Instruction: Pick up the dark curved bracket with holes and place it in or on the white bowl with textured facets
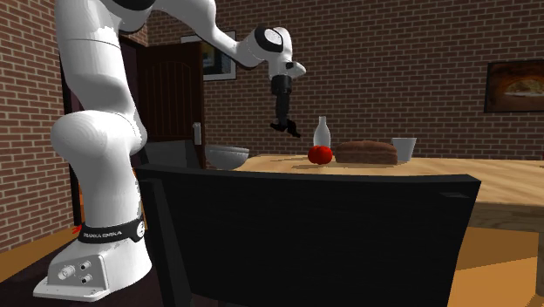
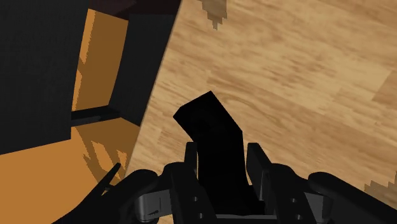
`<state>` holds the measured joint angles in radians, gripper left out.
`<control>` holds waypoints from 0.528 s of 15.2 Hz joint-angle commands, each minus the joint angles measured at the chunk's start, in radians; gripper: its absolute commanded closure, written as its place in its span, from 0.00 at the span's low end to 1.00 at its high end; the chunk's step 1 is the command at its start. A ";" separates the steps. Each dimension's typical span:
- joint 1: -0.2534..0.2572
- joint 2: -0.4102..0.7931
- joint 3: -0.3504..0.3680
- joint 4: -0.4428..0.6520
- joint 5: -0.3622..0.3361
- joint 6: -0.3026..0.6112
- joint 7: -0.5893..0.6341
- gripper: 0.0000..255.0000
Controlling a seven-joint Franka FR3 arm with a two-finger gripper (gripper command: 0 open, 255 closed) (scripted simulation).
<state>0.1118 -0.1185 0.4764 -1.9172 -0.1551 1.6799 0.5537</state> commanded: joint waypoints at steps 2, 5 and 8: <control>0.000 0.000 0.000 0.031 0.000 -0.031 -0.006 1.00; 0.029 -0.048 0.029 -0.007 0.034 -0.044 0.042 1.00; 0.059 -0.088 0.061 -0.034 0.067 -0.060 0.093 1.00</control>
<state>0.1600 -0.1953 0.5247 -1.9461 -0.0988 1.6282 0.6261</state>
